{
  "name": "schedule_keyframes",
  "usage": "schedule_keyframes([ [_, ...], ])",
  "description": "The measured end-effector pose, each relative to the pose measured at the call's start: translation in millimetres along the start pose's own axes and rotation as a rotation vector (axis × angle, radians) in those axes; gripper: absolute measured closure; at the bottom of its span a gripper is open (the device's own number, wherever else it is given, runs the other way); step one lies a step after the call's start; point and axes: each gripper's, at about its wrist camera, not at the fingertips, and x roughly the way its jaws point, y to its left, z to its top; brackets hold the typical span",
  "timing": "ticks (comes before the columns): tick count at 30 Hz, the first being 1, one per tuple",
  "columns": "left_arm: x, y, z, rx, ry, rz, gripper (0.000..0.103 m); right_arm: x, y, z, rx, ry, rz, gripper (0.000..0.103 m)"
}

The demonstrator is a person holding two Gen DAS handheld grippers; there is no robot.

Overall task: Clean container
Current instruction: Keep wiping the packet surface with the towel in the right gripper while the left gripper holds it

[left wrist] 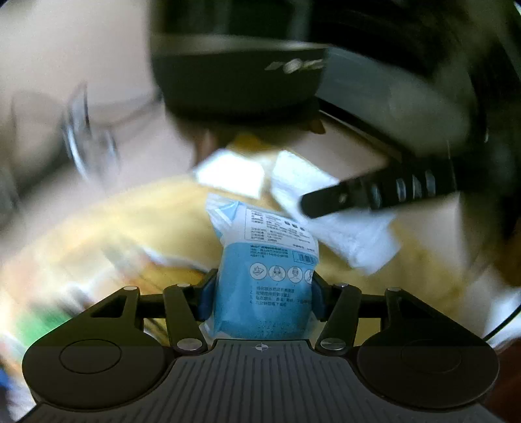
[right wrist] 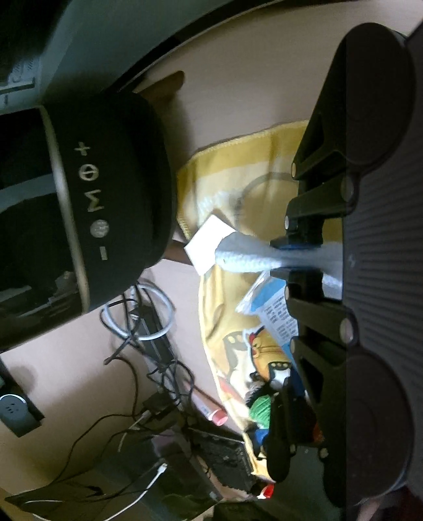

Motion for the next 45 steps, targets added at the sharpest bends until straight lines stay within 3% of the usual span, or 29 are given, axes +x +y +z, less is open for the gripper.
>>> schedule_keyframes([
  [4,-2,-40,-13,0.459,-0.07,0.211,0.043,-7,10,12,-0.017,-0.042,0.02,0.091],
  [7,5,-56,-25,0.592,-0.069,0.236,0.043,-11,29,22,-0.047,-0.089,0.106,0.091],
  [8,6,-58,-27,0.592,-0.065,0.225,0.043,-11,36,24,-0.06,-0.094,0.138,0.091],
  [12,4,-61,-28,0.545,-0.056,0.189,0.043,10,61,19,-0.163,-0.054,0.135,0.091],
  [16,-4,-55,-25,0.457,-0.049,0.162,0.038,13,56,16,-0.166,-0.025,0.113,0.092],
  [23,-20,-15,-13,0.057,-0.062,-0.004,0.01,-4,33,7,-0.097,-0.028,0.094,0.091],
  [24,-18,-12,-12,0.026,-0.055,-0.012,0.01,-5,32,5,-0.09,-0.03,0.098,0.091],
  [27,-8,-2,-9,-0.042,-0.04,-0.046,0.01,-8,30,2,-0.066,-0.034,0.105,0.091],
  [30,2,10,-6,-0.107,-0.04,-0.127,0.011,-10,26,0,-0.019,-0.039,0.119,0.091],
  [31,5,12,-4,-0.127,-0.04,-0.147,0.02,-11,24,-1,-0.002,-0.04,0.123,0.091],
  [32,9,12,-2,-0.137,-0.037,-0.15,0.034,-11,23,-1,0.009,-0.042,0.123,0.091],
  [38,4,-2,1,-0.075,-0.032,-0.104,0.037,-20,36,3,-0.04,-0.096,0.058,0.091],
  [41,4,-2,2,-0.084,-0.027,-0.092,0.038,-23,49,9,-0.056,-0.118,0.116,0.091],
  [45,3,-2,0,-0.091,-0.025,-0.073,0.037,-8,65,6,-0.096,-0.066,0.159,0.091],
])
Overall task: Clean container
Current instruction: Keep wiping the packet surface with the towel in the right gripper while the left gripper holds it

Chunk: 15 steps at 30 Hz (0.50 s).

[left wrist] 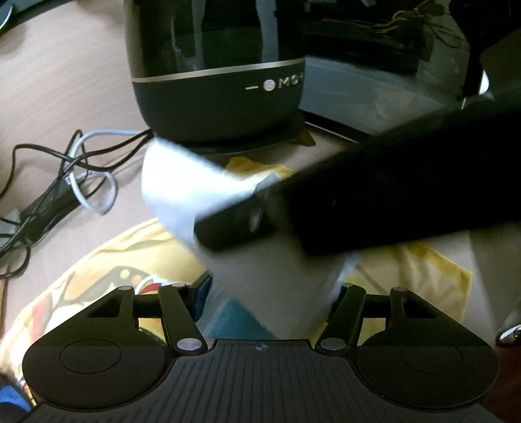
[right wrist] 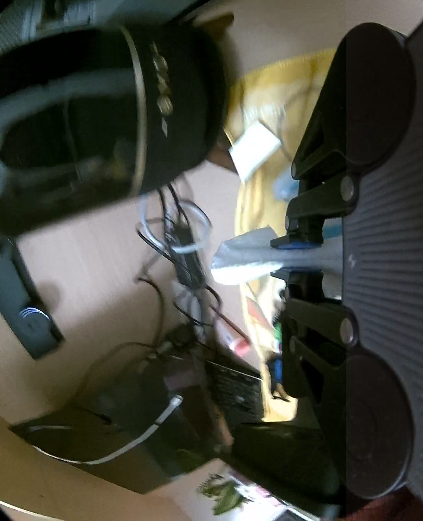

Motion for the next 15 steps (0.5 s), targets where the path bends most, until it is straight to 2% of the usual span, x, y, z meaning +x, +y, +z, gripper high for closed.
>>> schedule_keyframes([
  [3,-2,2,-2,-0.013,0.002,0.013,0.038,8,-3,-4,-0.004,0.037,-0.037,0.091],
  [5,-4,3,-2,-0.013,-0.007,0.028,0.039,3,-10,-4,0.0,0.026,-0.082,0.091],
  [7,-7,1,-1,0.016,-0.03,0.069,0.04,-7,-18,0,0.026,0.001,-0.082,0.091],
  [10,-4,-18,0,0.228,-0.089,0.223,0.041,-20,-29,4,0.052,-0.034,-0.101,0.091],
  [11,-2,-25,-2,0.303,-0.094,0.252,0.041,-23,-33,3,0.061,-0.039,-0.116,0.091],
  [13,-2,-34,-5,0.363,-0.089,0.238,0.041,-25,-40,1,0.085,-0.036,-0.125,0.09],
  [15,-4,-39,-7,0.369,-0.068,0.173,0.039,-27,-45,-2,0.101,-0.034,-0.138,0.089],
])
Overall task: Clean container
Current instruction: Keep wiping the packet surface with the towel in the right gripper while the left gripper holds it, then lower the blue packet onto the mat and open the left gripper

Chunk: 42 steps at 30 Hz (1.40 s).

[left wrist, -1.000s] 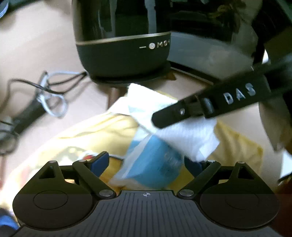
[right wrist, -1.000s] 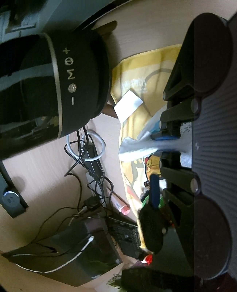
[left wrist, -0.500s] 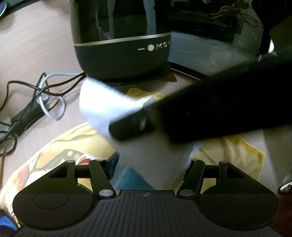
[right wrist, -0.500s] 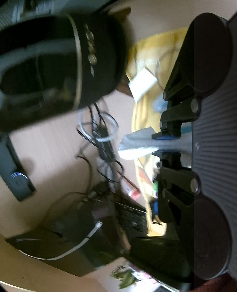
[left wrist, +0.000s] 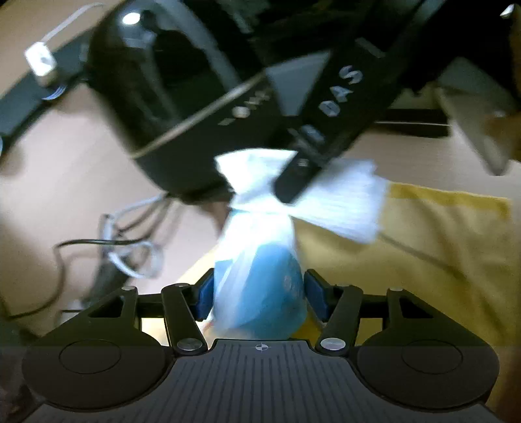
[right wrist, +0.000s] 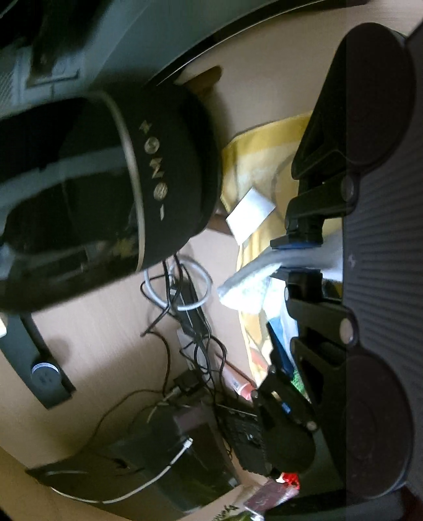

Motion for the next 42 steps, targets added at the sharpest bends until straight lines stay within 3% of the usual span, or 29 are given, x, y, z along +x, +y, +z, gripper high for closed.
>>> schedule_keyframes([
  [4,-11,-4,-3,-0.046,0.021,-0.14,0.034,-5,-2,-7,-0.014,0.018,-0.017,0.089],
  [9,-17,2,-5,-0.159,0.027,-0.239,0.028,-21,-4,-17,0.01,0.054,0.001,0.089],
  [13,-29,12,-3,-0.24,0.004,-0.254,0.017,-45,-7,-11,0.066,0.002,0.071,0.089],
  [17,-24,17,2,-0.271,0.028,-0.262,0.015,-52,-3,7,0.099,-0.066,0.16,0.089],
  [19,-16,14,3,-0.271,0.055,-0.272,0.013,-38,4,9,0.079,-0.049,0.138,0.089],
  [24,-4,-4,7,-0.2,0.115,-0.304,0.01,5,5,-8,0.05,0.094,0.066,0.089],
  [29,6,-14,10,-0.192,0.147,-0.337,0.01,2,-11,-15,0.074,0.107,-0.006,0.089],
  [31,9,-19,13,-0.176,0.137,-0.331,0.012,-1,-20,-18,0.073,0.103,-0.052,0.089],
  [34,13,-19,14,-0.159,0.141,-0.305,0.035,-3,-31,-24,0.058,0.098,-0.128,0.089],
  [36,14,-13,11,-0.182,0.145,-0.298,0.037,-4,-39,-25,0.065,0.098,-0.161,0.089],
  [39,11,0,7,-0.222,0.148,-0.214,0.038,-5,-43,-24,0.076,0.09,-0.169,0.089],
  [42,8,11,3,-0.287,0.17,-0.105,0.037,-5,-36,-18,0.085,0.063,-0.115,0.089],
])
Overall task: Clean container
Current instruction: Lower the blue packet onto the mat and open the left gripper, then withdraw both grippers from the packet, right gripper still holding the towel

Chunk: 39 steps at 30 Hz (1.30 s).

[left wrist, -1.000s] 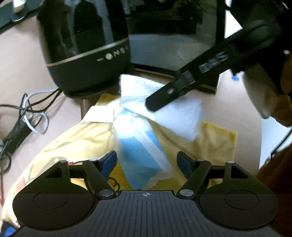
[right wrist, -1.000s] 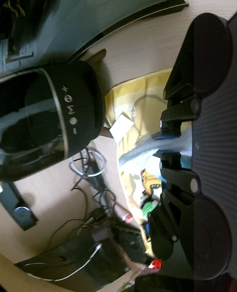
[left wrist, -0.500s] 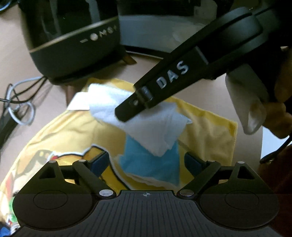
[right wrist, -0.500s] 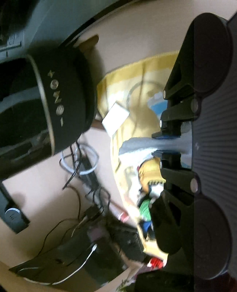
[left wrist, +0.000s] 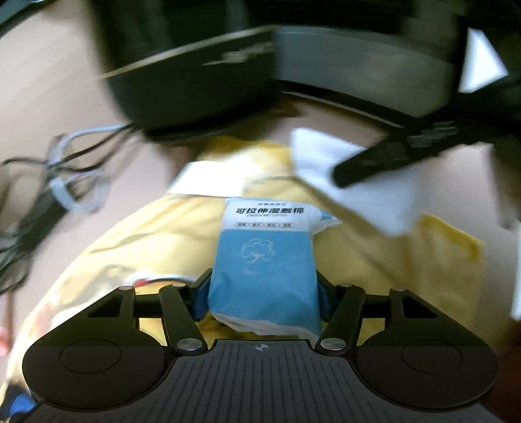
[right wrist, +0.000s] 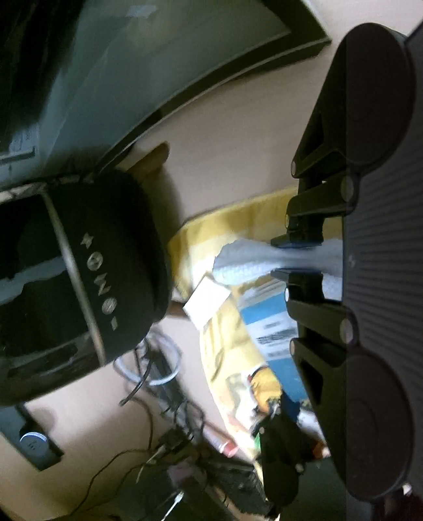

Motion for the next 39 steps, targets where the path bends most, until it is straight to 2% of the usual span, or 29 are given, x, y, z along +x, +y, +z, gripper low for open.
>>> schedule_keyframes([
  [3,4,3,-2,-0.036,0.015,0.013,0.034,2,19,9,0.003,-0.003,0.138,0.089],
  [5,5,3,-4,-0.053,0.017,0.004,0.028,10,34,11,0.0,0.03,0.23,0.089],
  [7,4,4,-4,-0.058,0.017,0.01,0.025,19,47,7,-0.024,0.074,0.274,0.089],
  [10,-3,6,-6,-0.066,0.011,0.016,0.018,28,60,-1,-0.084,0.109,0.258,0.089],
  [14,-8,10,-7,-0.077,-0.001,0.013,0.011,25,57,-1,-0.07,0.103,0.231,0.089],
  [20,-43,23,-22,-0.101,-0.038,0.005,0.009,18,64,-5,-0.07,0.036,0.093,0.089],
  [24,-82,51,-49,-0.207,-0.082,0.032,0.008,23,76,-10,-0.063,0.032,0.105,0.089],
  [27,-107,76,-74,-0.326,-0.101,0.064,0.007,28,93,-12,-0.052,0.046,0.143,0.089],
  [29,-116,97,-88,-0.419,-0.101,0.073,0.006,28,105,-12,-0.034,0.086,0.181,0.089],
  [32,-124,127,-105,-0.583,-0.081,0.072,0.006,26,124,-5,-0.014,0.15,0.193,0.085],
  [34,-129,140,-112,-0.656,-0.086,0.075,0.006,29,136,3,0.018,0.202,0.222,0.085],
  [39,-142,155,-127,-0.707,-0.082,0.13,0.006,53,168,9,0.042,0.309,0.289,0.085],
])
